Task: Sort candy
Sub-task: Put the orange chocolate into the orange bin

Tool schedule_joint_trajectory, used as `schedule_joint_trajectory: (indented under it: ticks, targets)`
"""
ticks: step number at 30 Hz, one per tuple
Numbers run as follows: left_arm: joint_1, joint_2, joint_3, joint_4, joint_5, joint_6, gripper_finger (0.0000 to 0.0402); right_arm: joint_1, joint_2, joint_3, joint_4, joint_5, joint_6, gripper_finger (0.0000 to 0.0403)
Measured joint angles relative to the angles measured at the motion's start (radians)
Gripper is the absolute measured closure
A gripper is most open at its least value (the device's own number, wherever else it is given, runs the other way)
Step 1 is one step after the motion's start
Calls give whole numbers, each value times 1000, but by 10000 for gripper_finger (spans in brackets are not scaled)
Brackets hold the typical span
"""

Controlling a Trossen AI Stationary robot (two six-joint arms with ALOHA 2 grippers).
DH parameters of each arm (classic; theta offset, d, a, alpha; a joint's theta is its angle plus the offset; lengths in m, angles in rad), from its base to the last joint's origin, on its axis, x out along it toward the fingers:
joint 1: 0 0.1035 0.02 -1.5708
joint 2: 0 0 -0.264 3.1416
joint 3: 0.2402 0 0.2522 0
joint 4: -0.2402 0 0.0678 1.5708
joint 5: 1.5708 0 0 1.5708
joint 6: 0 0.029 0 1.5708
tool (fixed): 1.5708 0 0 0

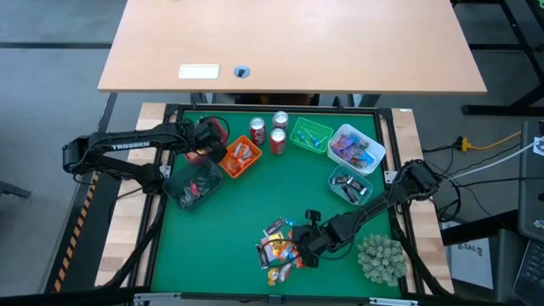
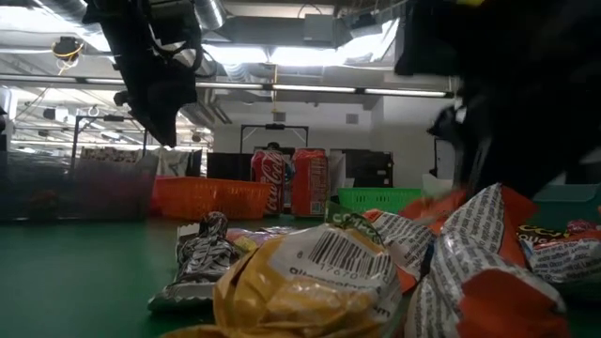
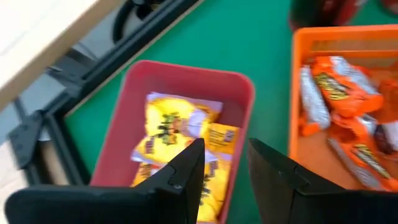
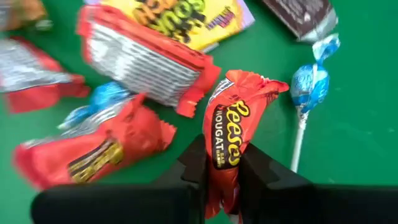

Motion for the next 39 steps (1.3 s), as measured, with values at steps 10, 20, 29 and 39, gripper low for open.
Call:
schedule_joint_trajectory:
  ticks: [10, 20, 29, 39]
  targets:
    - [-89, -10, 0, 121, 188, 23, 291, -114, -2, 155, -118, 1, -202, 352]
    - [-307, -93, 0, 137, 324, -109, 291, -350, -5, 215, 13, 88, -492, 352]
    - [-518, -99, 0, 172, 323, -239, 292, -558, 33, 215, 255, 23, -604, 352]
    - [-680, -81, 2, 309, 317, -267, 292, -672, 131, 215, 530, -88, -603, 352]
